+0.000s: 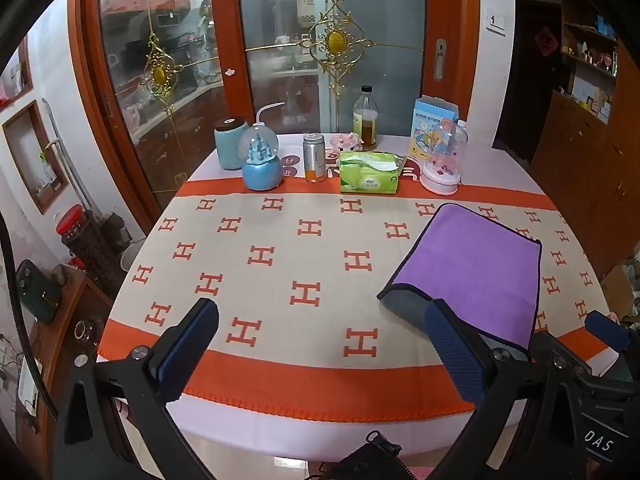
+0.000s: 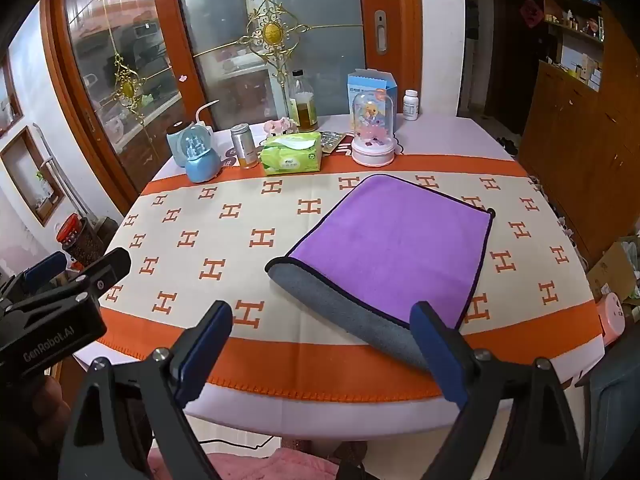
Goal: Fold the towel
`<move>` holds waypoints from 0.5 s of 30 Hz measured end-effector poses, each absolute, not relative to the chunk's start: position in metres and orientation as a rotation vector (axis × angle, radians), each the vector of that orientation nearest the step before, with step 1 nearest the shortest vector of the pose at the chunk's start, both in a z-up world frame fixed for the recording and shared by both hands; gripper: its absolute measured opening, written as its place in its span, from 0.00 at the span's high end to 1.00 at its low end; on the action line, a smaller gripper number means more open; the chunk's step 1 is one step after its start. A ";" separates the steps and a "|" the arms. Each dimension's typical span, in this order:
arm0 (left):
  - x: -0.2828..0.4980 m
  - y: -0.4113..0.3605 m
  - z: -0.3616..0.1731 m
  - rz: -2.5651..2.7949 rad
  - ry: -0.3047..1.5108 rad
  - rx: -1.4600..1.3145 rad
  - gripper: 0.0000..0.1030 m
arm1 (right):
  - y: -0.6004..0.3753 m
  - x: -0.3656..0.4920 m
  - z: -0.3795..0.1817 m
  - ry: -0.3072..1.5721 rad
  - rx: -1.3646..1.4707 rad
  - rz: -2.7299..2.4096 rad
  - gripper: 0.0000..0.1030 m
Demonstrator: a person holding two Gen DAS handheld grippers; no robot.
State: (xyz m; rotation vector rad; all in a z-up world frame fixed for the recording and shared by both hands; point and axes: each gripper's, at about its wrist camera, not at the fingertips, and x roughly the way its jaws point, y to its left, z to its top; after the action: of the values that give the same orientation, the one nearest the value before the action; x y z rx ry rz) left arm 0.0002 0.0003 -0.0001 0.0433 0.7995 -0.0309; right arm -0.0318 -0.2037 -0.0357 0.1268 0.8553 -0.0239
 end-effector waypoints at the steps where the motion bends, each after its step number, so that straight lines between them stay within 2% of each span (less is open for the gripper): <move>1: 0.000 0.000 0.000 -0.034 0.799 0.043 0.01 | -0.204 -0.032 -0.036 0.854 0.125 -0.025 0.12; 15: 0.006 0.005 -0.001 -0.041 0.790 0.044 0.01 | -0.201 -0.032 -0.037 0.855 0.123 -0.026 0.12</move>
State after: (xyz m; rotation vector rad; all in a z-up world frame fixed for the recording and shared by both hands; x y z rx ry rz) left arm 0.0062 0.0054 -0.0014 0.0441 0.7896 -0.0410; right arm -0.0320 -0.2011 -0.0371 0.1228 0.8547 -0.0257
